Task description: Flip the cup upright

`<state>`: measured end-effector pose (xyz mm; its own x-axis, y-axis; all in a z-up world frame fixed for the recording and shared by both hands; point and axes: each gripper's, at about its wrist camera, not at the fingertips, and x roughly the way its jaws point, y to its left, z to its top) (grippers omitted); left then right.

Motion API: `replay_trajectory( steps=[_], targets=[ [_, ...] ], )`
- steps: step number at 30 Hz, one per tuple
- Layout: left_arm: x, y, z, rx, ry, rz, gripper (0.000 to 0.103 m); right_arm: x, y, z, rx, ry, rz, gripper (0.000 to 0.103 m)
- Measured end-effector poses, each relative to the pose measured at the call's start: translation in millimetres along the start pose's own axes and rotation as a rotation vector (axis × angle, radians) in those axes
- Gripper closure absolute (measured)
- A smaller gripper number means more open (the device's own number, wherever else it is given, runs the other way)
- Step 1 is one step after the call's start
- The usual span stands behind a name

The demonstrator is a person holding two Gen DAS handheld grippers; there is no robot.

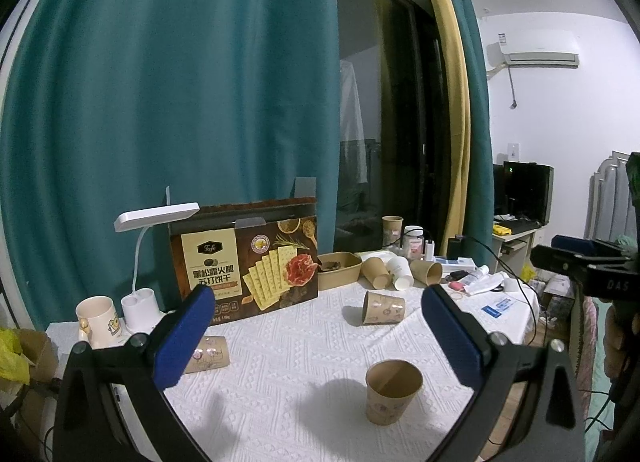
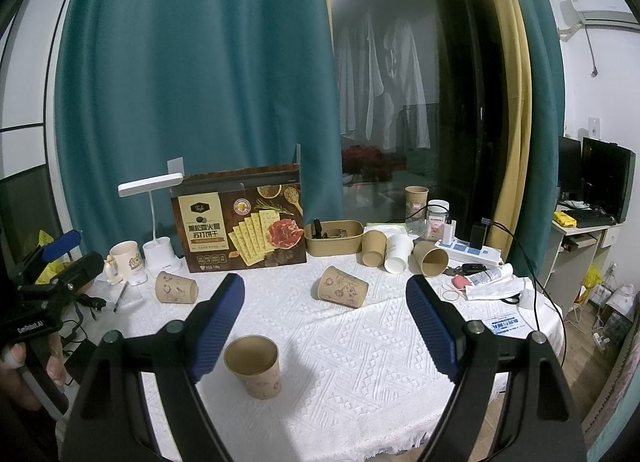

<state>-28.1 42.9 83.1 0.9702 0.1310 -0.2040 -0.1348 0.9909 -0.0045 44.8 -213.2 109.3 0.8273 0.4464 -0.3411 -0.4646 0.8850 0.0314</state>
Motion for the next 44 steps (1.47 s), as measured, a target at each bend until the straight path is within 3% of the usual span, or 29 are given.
replay_trajectory(
  steps=[44],
  targets=[
    [-2.7, -2.0, 2.2, 0.017, 0.004, -0.024, 0.0, 0.7, -2.6, -2.0, 0.004, 0.004, 0.0, 0.022]
  ],
)
